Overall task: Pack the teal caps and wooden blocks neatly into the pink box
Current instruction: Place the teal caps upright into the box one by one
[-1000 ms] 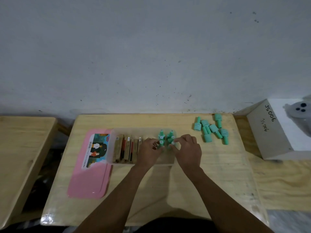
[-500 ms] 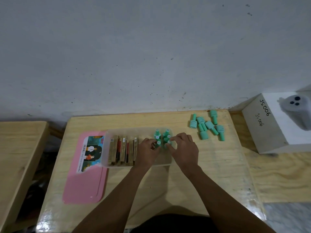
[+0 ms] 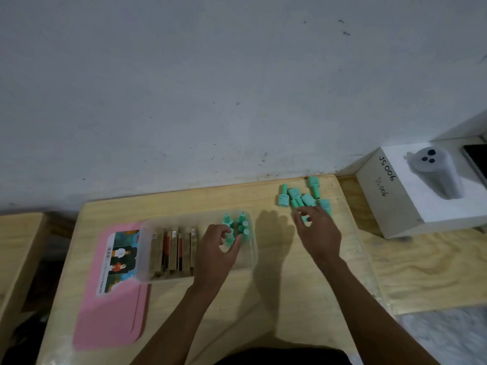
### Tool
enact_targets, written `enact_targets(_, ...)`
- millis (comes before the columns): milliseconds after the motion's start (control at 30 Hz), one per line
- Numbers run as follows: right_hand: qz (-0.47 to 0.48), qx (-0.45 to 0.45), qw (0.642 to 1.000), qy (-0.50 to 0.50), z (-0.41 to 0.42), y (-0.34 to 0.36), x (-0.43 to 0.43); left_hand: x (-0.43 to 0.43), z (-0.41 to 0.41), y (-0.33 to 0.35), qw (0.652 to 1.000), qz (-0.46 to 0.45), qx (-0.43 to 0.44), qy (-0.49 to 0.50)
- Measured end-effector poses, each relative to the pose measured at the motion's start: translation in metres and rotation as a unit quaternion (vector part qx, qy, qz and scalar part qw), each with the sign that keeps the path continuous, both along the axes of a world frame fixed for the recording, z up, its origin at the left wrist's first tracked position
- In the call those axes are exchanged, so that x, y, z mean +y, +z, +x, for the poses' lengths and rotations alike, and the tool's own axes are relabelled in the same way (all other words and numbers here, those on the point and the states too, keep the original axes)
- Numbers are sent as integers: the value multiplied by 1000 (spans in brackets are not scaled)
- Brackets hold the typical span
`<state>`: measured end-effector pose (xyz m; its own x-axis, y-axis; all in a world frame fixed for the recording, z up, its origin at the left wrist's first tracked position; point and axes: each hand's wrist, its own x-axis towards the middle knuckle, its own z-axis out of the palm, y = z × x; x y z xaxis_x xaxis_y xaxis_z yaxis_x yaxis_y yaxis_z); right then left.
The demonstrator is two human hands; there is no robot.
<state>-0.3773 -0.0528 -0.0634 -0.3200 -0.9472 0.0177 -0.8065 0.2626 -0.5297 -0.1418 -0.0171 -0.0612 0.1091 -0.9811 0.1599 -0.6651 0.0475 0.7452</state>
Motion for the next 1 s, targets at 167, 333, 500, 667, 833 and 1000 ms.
enact_targets(167, 141, -5, 990, -15, -43, -9, -20, -37, -56, 16, 997, -13, 41, -68)
enact_targets(333, 206, 31, 977, 48, -33, -15, -41, -98, -117, 3, 984, 153, 78, -54)
enact_targets(500, 184, 58, 980, 49, -23, -26, -57, -148, -148, -22, 942, 315, -105, -48)
enact_targets(667, 213, 23, 976, 50, -27, -28, -65, -163, -159, -38, 927, 327, -178, -46)
enact_targets(833, 201, -101, 974, 30, -49, -30, -65, -173, -164, -40, 921, 359, -140, -64)
enact_targets(1000, 175, -356, 918, -16, -65, -22, -64, -179, -157, -38, 924, 354, -97, -105)
